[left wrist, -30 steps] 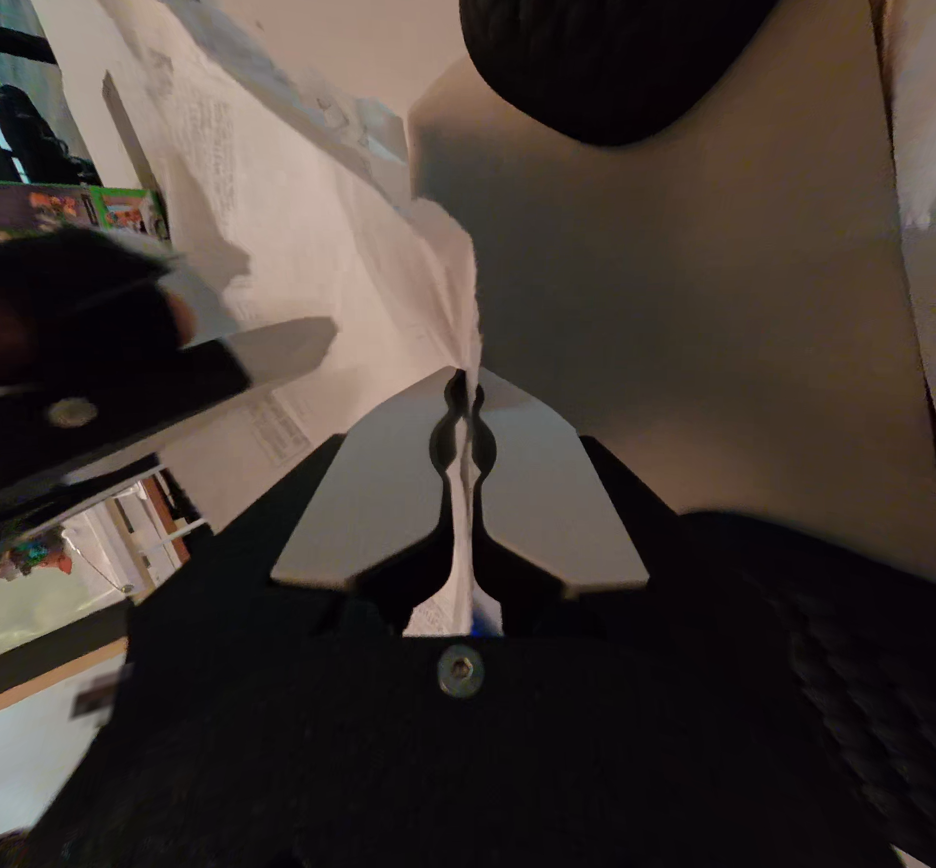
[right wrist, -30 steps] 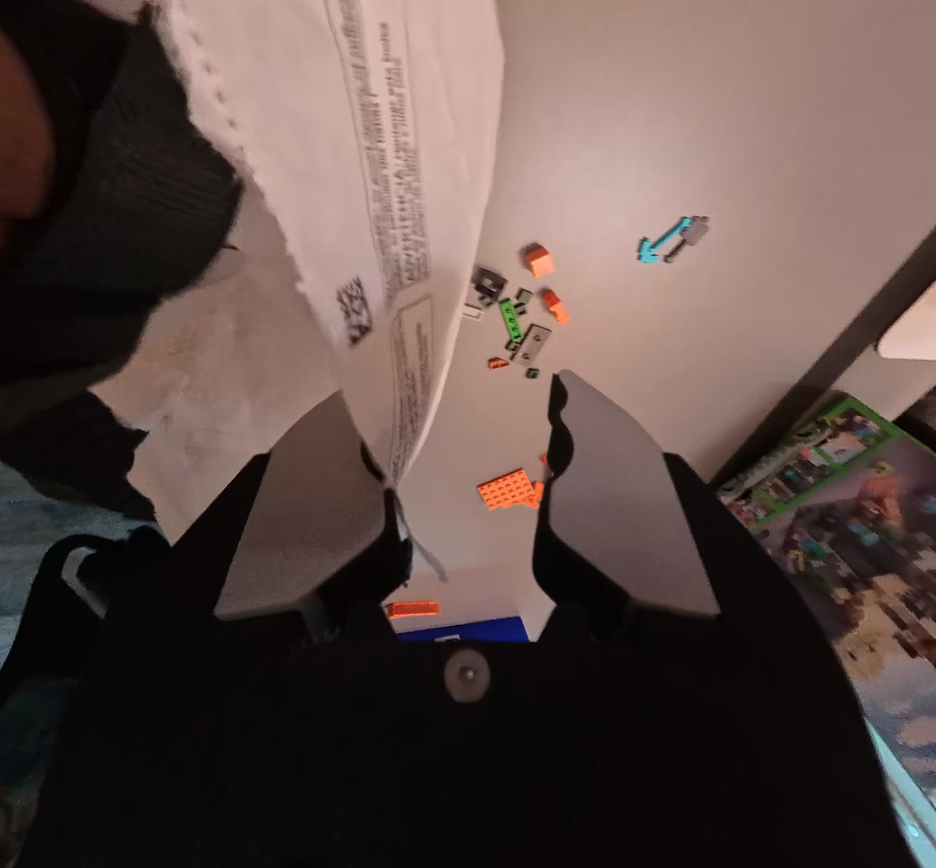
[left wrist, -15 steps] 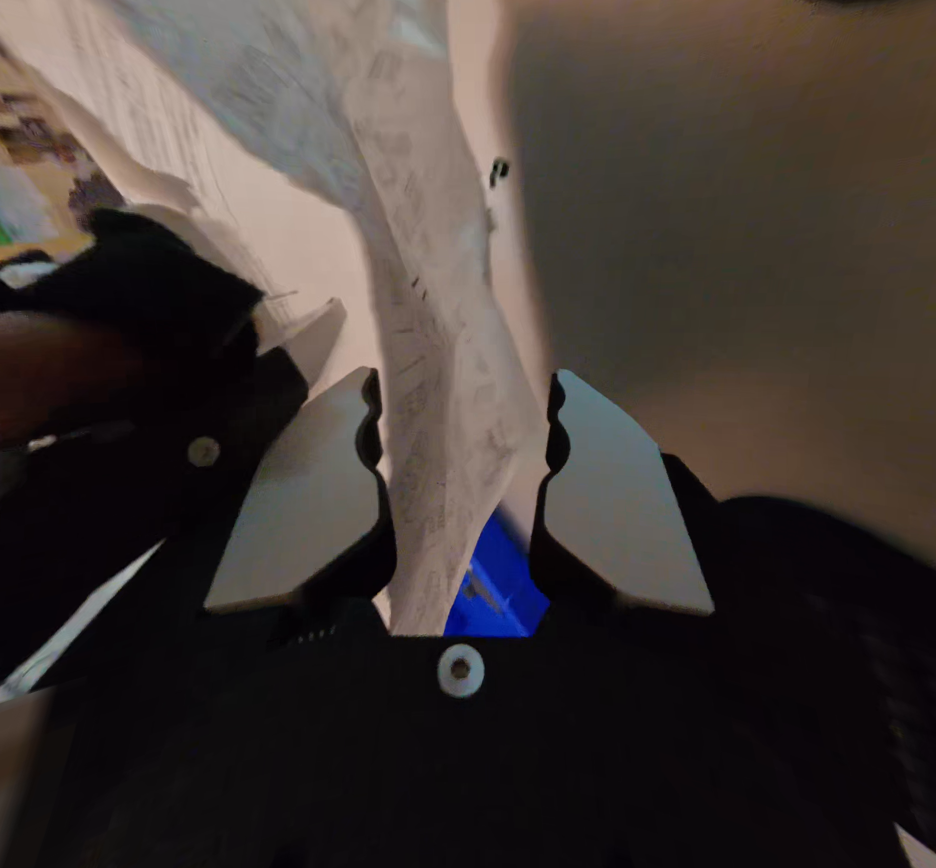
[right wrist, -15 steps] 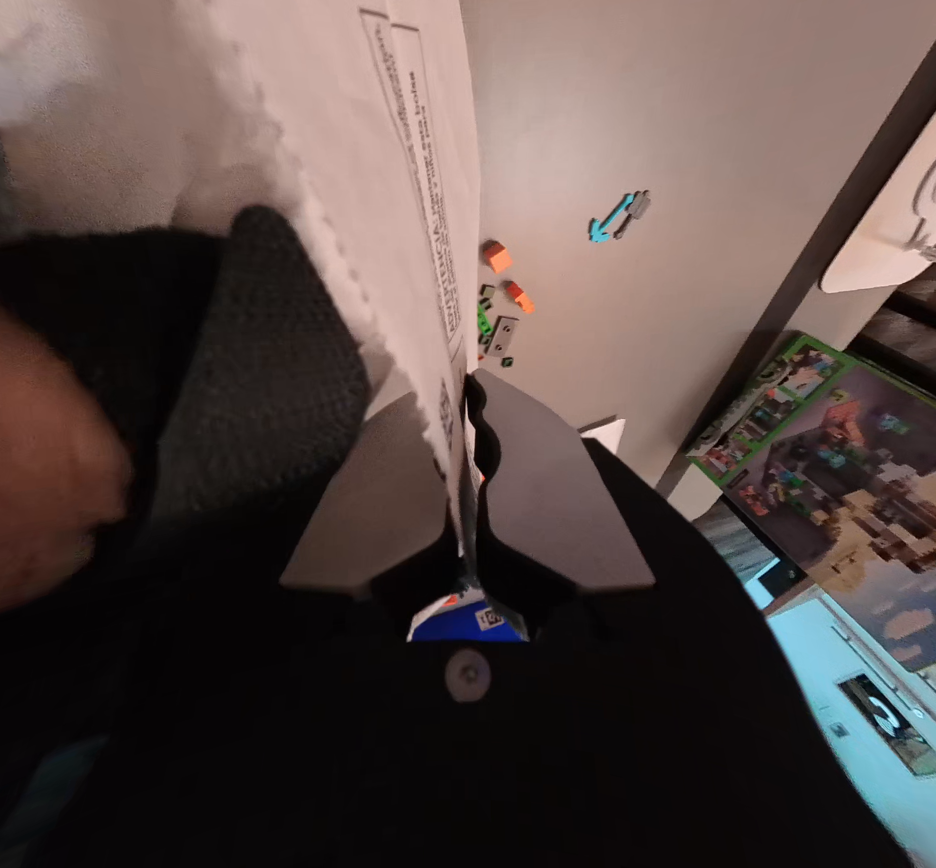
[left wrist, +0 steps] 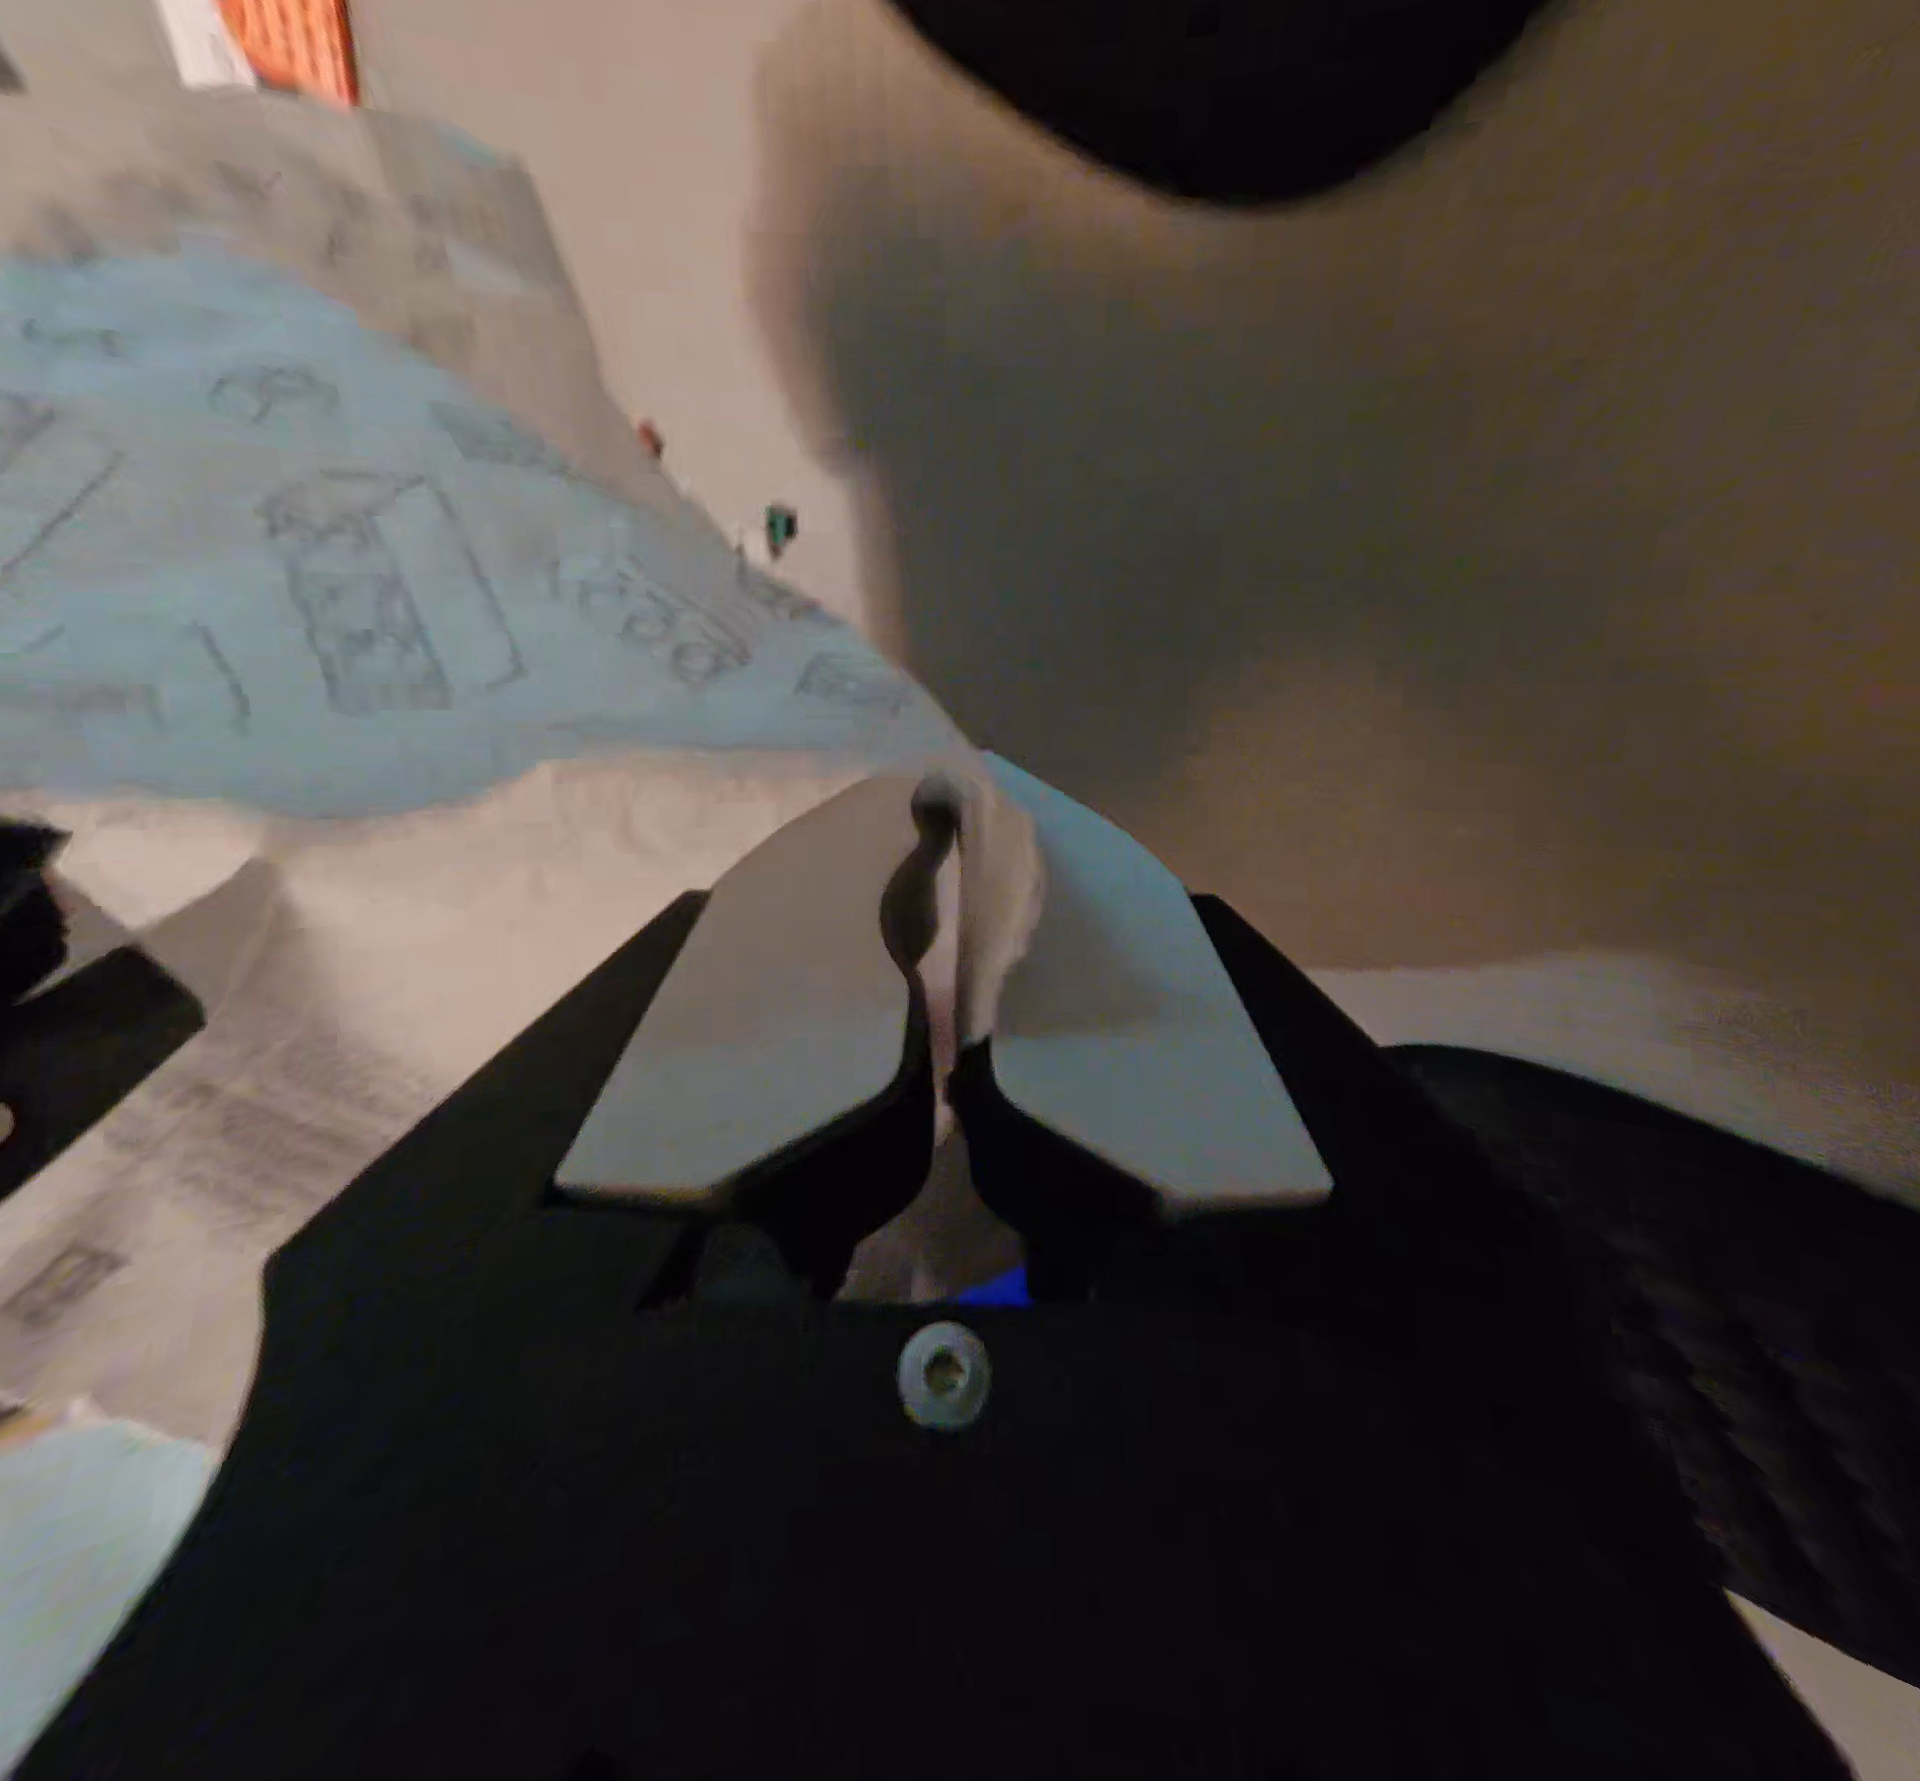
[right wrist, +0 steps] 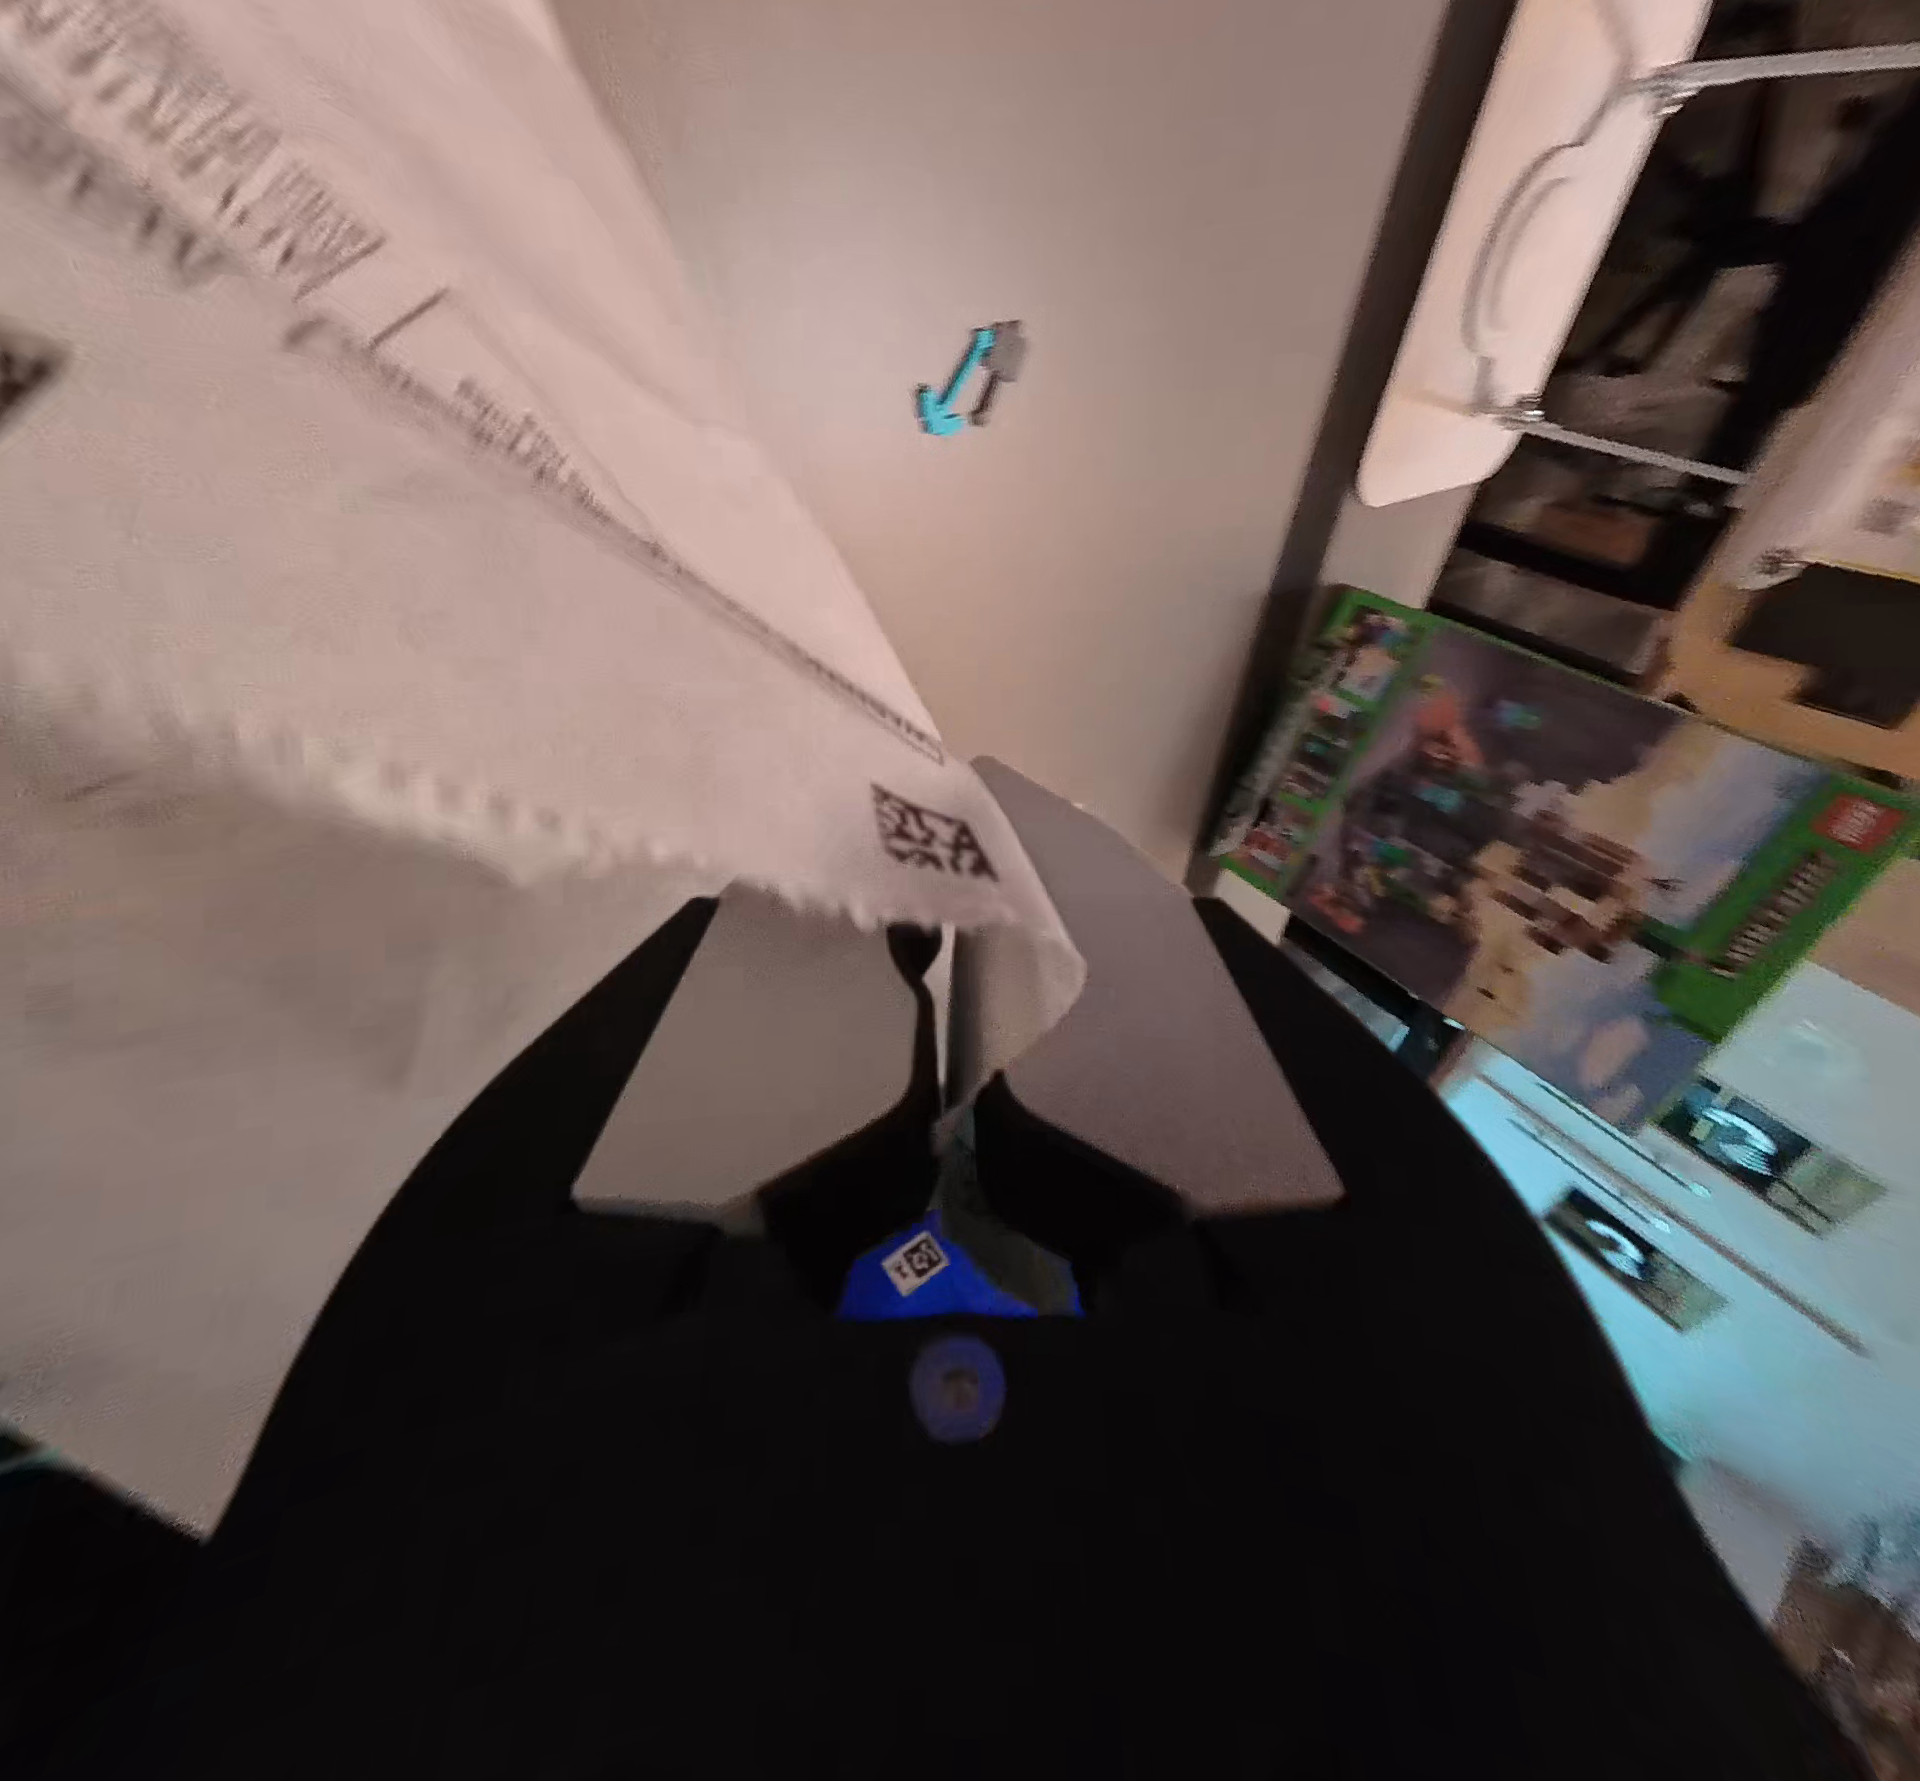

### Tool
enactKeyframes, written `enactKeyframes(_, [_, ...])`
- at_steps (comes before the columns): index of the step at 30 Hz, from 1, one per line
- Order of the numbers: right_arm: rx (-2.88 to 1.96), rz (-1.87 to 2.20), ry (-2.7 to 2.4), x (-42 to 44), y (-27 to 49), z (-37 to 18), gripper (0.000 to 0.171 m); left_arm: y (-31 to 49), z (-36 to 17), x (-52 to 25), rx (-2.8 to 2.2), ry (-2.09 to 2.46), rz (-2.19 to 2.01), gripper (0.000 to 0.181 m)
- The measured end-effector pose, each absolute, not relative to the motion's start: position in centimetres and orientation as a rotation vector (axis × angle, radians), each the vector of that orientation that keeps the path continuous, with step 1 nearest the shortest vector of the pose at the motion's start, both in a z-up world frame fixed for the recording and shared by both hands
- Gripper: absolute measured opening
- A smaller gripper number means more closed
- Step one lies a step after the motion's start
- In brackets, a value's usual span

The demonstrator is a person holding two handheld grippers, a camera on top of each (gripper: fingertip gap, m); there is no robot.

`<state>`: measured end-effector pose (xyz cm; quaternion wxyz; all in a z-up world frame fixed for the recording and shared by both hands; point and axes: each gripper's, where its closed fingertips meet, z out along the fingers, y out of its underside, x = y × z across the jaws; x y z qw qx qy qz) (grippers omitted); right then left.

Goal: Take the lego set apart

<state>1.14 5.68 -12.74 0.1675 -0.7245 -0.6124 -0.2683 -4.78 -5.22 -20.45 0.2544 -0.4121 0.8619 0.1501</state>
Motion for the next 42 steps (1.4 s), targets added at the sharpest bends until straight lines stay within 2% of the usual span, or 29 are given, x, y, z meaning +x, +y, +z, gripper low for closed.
enactKeyframes(3, [-1.929, -0.816, -1.695, -0.3, 6.5, -11.5, 0.000, -7.5, -19.6, -4.8, -1.137, 2.420, 0.183, 0.000])
enactKeyframes(6, [-1.833, -0.895, -1.685, -1.2, 6.7, -10.5, 0.000, -7.8, -19.8, -5.8, -1.161, 2.485, 0.126, 0.000])
enactKeyframes(10, [-1.790, -0.981, -1.696, -0.9, 6.8, -10.6, 0.000, -5.3, -19.9, -7.3, -1.205, 2.433, 0.332, 0.000])
enactKeyframes(17, [-1.954, -0.699, -1.664, -1.3, 6.2, -12.7, 0.000, -0.5, -18.7, -8.0, -1.250, 2.115, 0.705, 0.015])
enactKeyframes(21, [-1.957, -0.672, -1.676, -1.0, 6.0, -14.6, 0.000, -0.3, -19.6, -8.0, -1.240, 2.073, 0.706, 0.001])
enactKeyframes(23, [-1.971, -0.660, -1.688, -0.9, 5.5, -14.7, 0.007, 0.3, -19.8, -8.5, -1.232, 2.068, 0.754, 0.000])
enactKeyframes(27, [-2.074, -0.640, -1.722, 0.4, 4.2, -14.5, 0.037, 0.6, -19.4, -8.6, -1.231, 2.035, 0.752, 0.000])
enactKeyframes(29, [-2.131, -0.590, -1.733, 0.6, 3.9, -15.5, 0.036, 0.6, -19.0, -8.3, -1.219, 2.020, 0.747, 0.000])
enactKeyframes(31, [-2.157, -0.598, -1.751, 1.0, 3.9, -16.8, 0.021, 0.5, -19.0, -8.3, -1.235, 2.025, 0.728, 0.000])
enactKeyframes(34, [-2.121, -0.651, -1.766, 1.0, 4.1, -16.8, 0.022, 0.9, -18.8, -8.5, -1.264, 2.000, 0.714, 0.000])
enactKeyframes(39, [-2.207, -0.472, -1.815, -0.1, 2.4, -17.0, 0.055, 1.6, -18.0, -9.2, -1.307, 1.962, 0.708, 0.000])
enactKeyframes(42, [-2.233, -0.382, -1.792, -1.0, 2.3, -17.5, 0.056, 1.4, -17.9, -9.1, -1.321, 1.962, 0.710, 0.000])
